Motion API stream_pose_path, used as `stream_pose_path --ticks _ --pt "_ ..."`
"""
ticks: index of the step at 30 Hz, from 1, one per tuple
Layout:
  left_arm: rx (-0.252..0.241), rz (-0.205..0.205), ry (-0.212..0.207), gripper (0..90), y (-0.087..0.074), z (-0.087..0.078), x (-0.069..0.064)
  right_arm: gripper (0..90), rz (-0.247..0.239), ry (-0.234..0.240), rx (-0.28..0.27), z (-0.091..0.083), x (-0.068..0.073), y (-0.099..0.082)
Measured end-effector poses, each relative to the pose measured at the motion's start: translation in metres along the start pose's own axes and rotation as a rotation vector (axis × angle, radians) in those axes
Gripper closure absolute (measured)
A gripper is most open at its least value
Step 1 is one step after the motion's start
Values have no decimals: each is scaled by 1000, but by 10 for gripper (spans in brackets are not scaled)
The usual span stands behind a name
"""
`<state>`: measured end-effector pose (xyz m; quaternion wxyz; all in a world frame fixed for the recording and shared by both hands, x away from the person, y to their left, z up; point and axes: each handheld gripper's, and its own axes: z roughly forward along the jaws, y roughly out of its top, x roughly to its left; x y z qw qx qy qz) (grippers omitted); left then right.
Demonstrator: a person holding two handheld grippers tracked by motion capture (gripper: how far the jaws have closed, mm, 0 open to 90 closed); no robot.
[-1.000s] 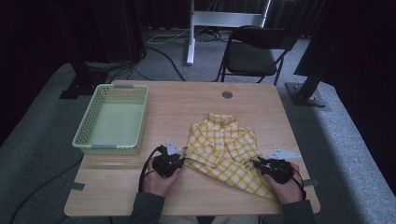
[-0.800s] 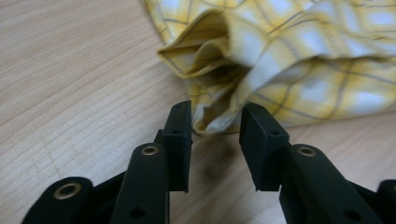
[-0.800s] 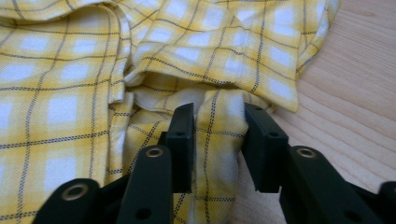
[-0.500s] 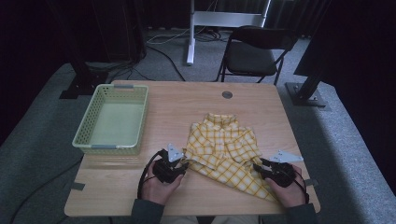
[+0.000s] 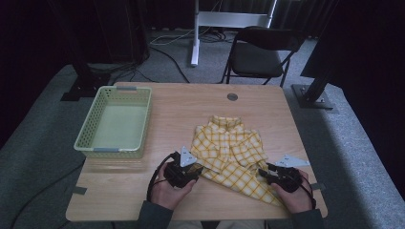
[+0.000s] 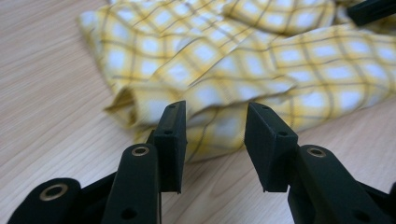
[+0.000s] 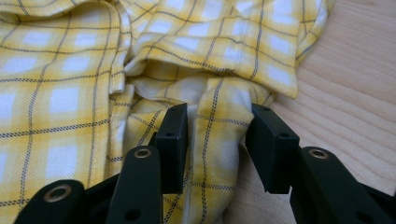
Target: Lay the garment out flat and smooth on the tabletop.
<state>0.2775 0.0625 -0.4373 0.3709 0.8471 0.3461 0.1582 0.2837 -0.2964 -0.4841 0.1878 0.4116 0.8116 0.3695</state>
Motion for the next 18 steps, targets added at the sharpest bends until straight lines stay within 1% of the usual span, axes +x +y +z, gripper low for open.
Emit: stream_pose_path --ticks 3,4,5,8,10,13,15,18 --pt "3 27 -26 598 5 4 -5 587 -1 2 3 0 0 -1" --pt "8 39 -30 598 7 6 -7 587 -1 2 3 0 0 -1" --pt "8 39 -30 598 7 6 -7 587 -1 2 3 0 0 -1" --pt "12 90 -63 590 14 14 -17 587 0 3 4 1 0 -1" --pt "13 105 -74 588 16 16 -21 586 3 3 3 1 1 -2" --pt "18 132 -83 583 18 19 -26 585 3 4 2 1 0 -2" --pt "24 151 -81 581 20 22 -30 585 3 4 1 1 0 -2" --pt "30 167 -82 579 23 27 -34 585 4 4 0 1 0 -3"
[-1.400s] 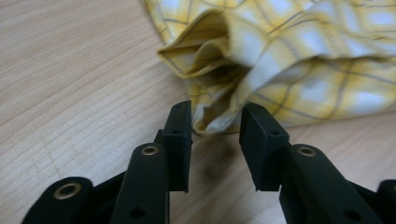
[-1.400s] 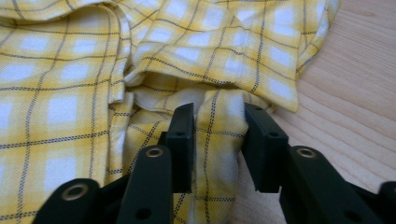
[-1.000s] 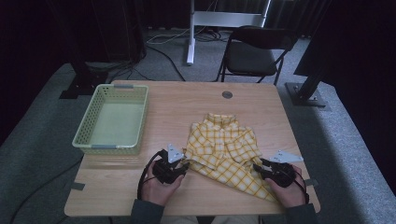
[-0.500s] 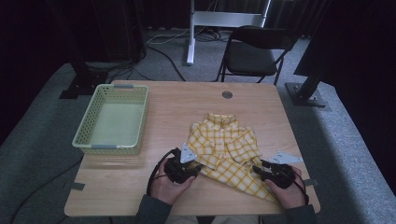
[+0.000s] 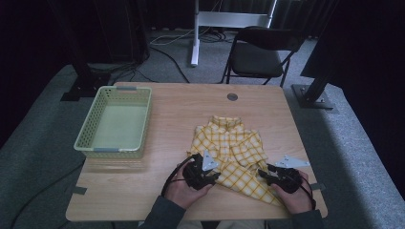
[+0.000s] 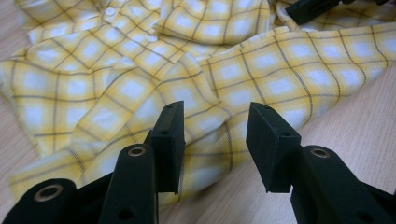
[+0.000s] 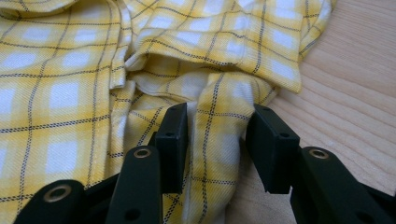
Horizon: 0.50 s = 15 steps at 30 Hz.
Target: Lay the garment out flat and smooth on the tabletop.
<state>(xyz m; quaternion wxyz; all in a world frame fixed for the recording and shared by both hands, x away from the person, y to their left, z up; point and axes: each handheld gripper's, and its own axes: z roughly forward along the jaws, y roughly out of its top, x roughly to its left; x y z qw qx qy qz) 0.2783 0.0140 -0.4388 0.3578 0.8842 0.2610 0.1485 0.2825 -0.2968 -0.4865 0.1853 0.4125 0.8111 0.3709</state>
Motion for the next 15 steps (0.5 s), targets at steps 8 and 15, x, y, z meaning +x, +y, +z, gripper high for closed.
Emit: stream_pose_path --ticks 8,15 --pt "18 31 17 565 8 14 -3 584 3 3 -4 0 -1 -1" --pt "43 56 28 556 9 29 -5 583 5 6 -5 0 -1 -1"
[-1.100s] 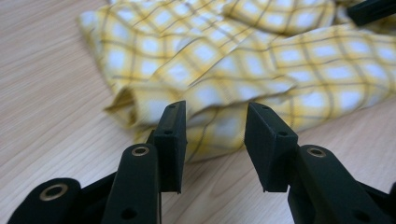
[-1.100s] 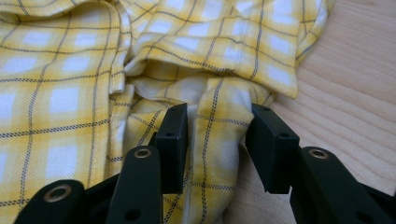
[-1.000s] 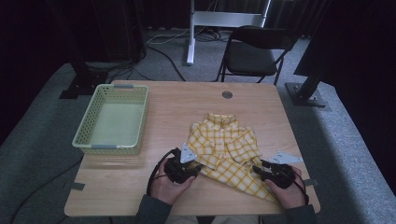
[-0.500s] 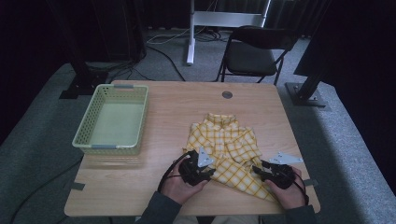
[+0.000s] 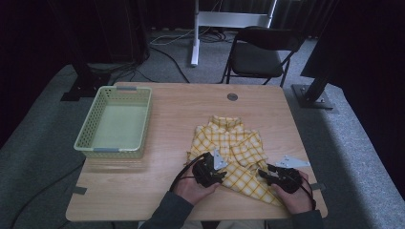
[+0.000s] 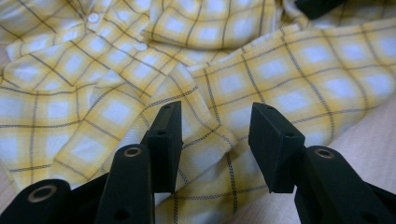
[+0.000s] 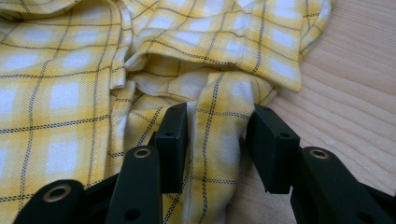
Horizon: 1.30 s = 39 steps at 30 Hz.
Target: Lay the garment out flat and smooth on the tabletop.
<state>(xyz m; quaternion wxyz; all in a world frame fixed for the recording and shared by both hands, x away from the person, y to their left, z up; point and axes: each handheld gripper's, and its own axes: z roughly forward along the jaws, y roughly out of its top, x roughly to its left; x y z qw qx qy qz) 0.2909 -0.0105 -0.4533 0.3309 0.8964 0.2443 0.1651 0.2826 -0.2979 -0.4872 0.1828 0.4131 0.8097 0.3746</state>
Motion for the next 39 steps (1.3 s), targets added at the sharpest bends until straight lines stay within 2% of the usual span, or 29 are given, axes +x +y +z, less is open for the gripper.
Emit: stream_pose_path --ticks 4,8,14,18,21,27,33,39 --pt "21 2 33 562 -2 5 2 583 -1 1 -1 0 0 0" --pt "34 -4 41 665 -4 4 7 582 2 3 -1 0 0 0" --pt "19 -17 2 855 -6 -2 10 579 7 5 -2 0 -1 -1" --pt "-2 -26 -29 865 -10 -10 11 578 8 5 -4 0 -1 -1" --pt "-31 -58 -47 865 -18 -21 14 575 9 6 -5 -1 -1 -2" --pt "-62 -104 -47 864 -36 -40 23 574 9 5 -2 -2 -2 -2" --pt "-82 -149 -45 864 -52 -52 30 572 8 4 -1 -1 -1 -1" --pt "-95 -188 -55 863 -67 -60 32 571 8 5 2 -1 -2 -1"
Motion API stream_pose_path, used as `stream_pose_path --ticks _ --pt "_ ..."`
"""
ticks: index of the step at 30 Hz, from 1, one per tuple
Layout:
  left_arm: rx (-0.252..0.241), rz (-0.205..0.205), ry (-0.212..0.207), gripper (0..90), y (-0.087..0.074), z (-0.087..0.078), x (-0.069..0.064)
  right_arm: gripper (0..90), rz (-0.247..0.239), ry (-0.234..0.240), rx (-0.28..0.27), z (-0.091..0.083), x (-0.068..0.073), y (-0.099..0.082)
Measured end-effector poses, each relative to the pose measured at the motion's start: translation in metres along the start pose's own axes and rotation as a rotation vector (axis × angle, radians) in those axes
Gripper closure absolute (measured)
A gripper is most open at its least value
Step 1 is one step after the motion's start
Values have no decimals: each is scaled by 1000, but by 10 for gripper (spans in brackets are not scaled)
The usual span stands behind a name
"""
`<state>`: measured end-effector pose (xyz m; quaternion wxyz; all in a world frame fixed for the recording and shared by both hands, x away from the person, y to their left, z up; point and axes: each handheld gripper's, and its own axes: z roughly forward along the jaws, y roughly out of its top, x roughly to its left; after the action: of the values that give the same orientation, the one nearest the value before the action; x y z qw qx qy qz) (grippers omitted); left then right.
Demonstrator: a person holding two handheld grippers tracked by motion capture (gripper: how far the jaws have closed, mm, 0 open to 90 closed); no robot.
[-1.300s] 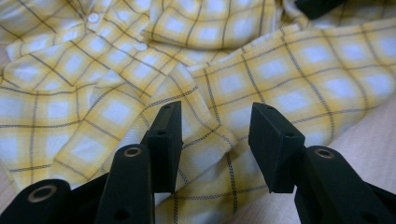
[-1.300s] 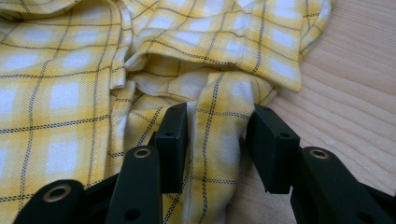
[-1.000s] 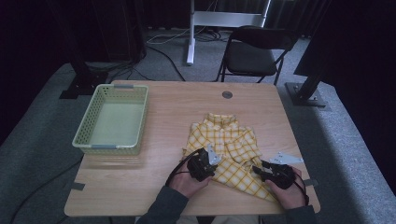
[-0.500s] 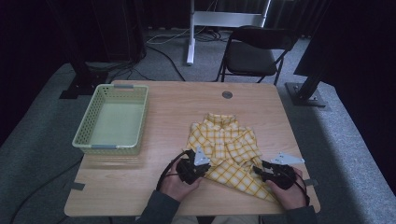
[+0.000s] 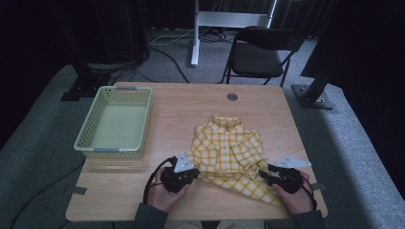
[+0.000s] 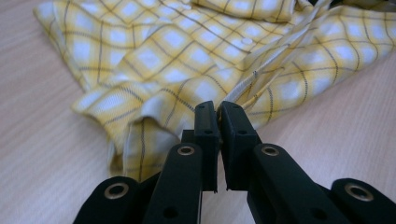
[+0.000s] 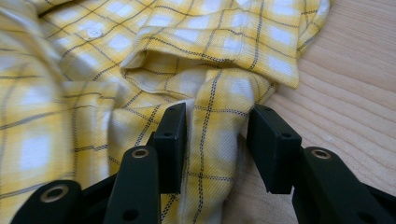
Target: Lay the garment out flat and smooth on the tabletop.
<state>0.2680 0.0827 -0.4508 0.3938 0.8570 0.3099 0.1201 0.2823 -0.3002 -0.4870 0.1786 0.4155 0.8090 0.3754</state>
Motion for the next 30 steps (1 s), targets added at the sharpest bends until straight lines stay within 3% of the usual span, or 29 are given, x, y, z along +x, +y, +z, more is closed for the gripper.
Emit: stream_pose_path --ticks 8,19,25,30 --pt "6 -39 9 862 -16 -4 7 571 -1 0 0 0 0 0" --pt "28 -58 3 859 -38 -12 9 566 -3 0 6 -1 0 0" --pt "20 -60 6 822 -43 -20 11 561 -11 -9 11 -4 1 1" --pt "-14 -77 33 730 -43 -28 15 549 -23 -19 -8 -10 5 4"
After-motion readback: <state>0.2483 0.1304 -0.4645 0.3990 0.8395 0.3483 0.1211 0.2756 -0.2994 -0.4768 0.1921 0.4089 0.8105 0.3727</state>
